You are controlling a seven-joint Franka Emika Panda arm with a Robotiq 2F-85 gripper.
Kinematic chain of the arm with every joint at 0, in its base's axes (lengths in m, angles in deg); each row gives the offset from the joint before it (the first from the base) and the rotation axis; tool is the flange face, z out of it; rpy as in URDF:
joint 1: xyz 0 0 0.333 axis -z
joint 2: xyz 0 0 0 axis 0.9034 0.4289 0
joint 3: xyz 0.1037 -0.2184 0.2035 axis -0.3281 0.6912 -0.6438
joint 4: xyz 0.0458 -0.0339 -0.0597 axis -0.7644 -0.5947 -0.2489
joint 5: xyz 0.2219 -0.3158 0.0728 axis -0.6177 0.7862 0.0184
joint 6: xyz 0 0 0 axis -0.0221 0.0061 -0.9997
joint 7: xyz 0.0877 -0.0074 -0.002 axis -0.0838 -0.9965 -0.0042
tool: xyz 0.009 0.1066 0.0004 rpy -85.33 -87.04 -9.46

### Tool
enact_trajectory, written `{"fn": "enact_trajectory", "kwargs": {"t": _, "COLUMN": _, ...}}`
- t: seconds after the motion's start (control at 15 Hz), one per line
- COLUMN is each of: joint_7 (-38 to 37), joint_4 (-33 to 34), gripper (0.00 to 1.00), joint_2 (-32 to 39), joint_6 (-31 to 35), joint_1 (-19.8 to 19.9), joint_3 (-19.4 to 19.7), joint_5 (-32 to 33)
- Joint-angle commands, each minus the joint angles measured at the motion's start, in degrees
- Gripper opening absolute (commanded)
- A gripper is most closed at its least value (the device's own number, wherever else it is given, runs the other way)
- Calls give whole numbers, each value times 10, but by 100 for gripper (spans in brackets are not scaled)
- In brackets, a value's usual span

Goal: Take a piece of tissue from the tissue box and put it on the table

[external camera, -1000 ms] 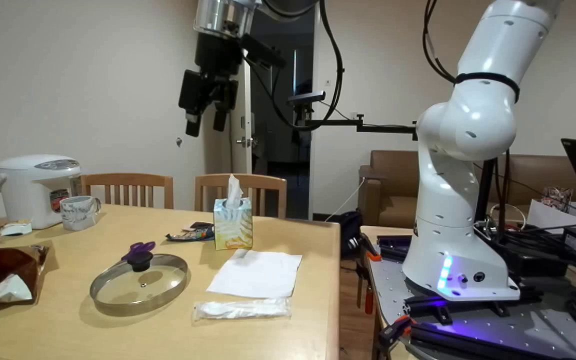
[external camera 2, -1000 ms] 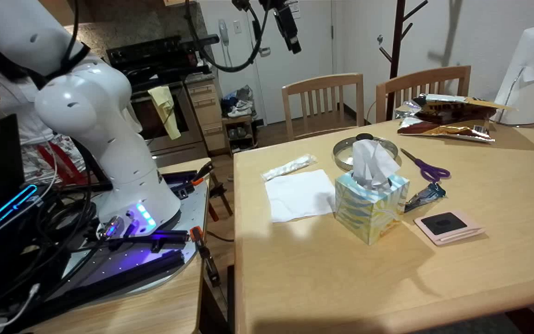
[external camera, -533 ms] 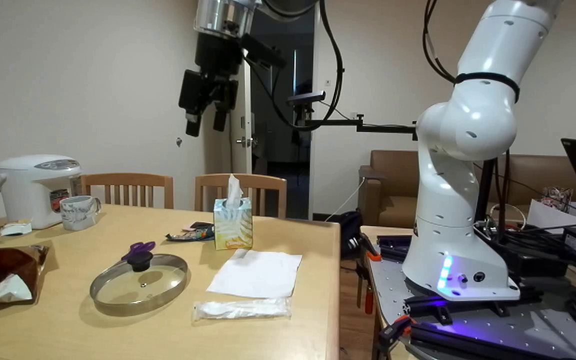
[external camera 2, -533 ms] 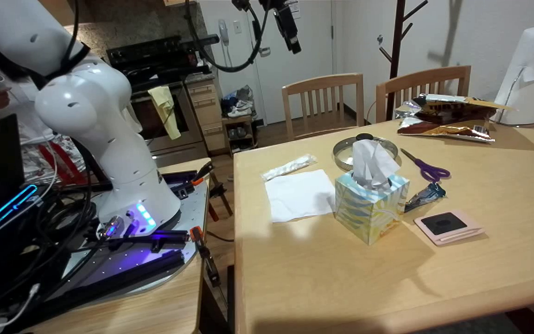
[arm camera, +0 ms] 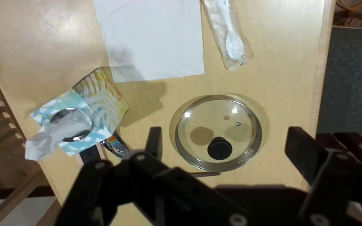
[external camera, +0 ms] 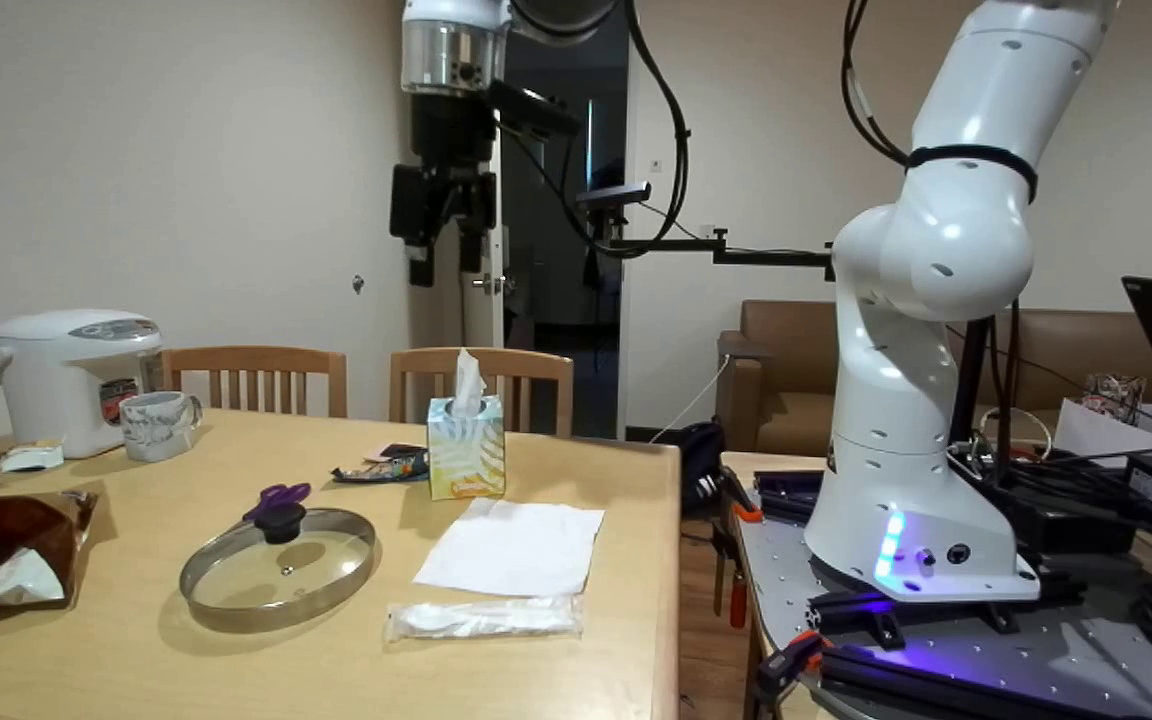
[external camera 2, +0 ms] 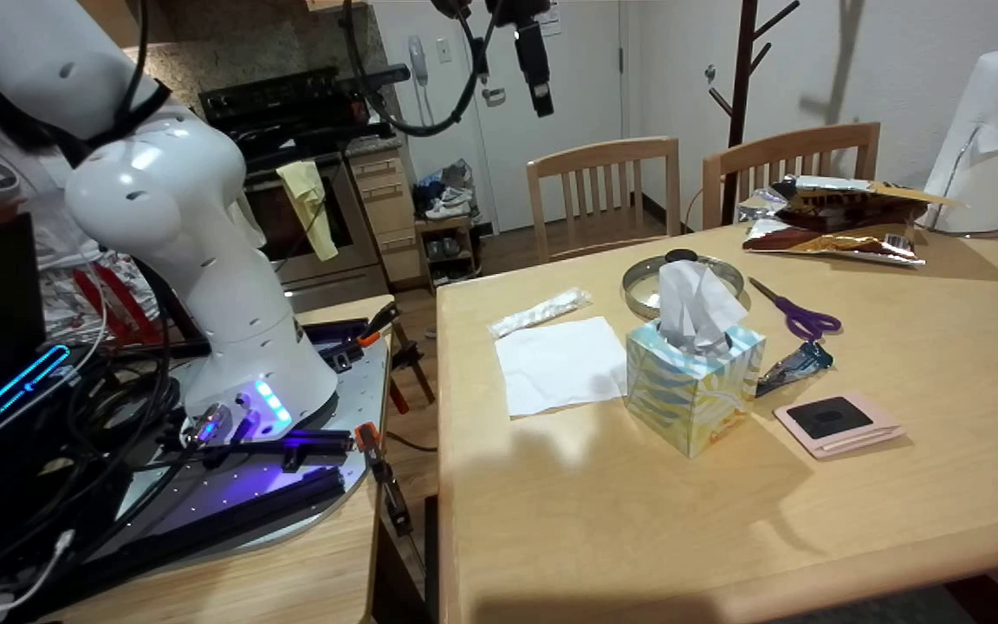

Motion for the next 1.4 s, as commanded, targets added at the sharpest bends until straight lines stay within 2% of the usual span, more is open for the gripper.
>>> {"fn": "enact_trajectory", "kwargs": {"t": 0.0, "joint_7": 26, "joint_4": 34, "gripper": 100, "joint_2": 31, "joint_6": -40, "joint_1": -1, "joint_3": 34, "joint_5": -24}}
{"fn": "enact_trajectory", "kwargs": {"t": 0.27, "joint_7": 33, "joint_4": 43, "gripper": 100, "joint_2": 56, "joint_6": -33, "joint_1": 8, "joint_3": 77, "joint_5": -55}}
{"fn": "enact_trajectory", "kwargs": {"t": 0.53, "joint_7": -25, "joint_4": 41, "gripper": 100, "joint_2": 79, "joint_6": -21, "joint_1": 26, "joint_3": 108, "joint_5": -106}}
{"fn": "enact_trajectory", "kwargs": {"t": 0.8, "joint_7": -90, "joint_4": 32, "gripper": 100, "joint_2": 91, "joint_6": -14, "joint_1": 46, "joint_3": 125, "joint_5": -131}}
{"fn": "enact_trajectory", "kwargs": {"t": 0.93, "joint_7": -130, "joint_4": 27, "gripper": 100, "joint_2": 94, "joint_6": -8, "joint_1": 54, "joint_3": 128, "joint_5": -126}}
{"fn": "enact_trajectory", "kwargs": {"t": 1.33, "joint_7": -228, "joint_4": -1, "gripper": 100, "joint_2": 92, "joint_6": 37, "joint_1": 67, "joint_3": 126, "joint_5": -53}}
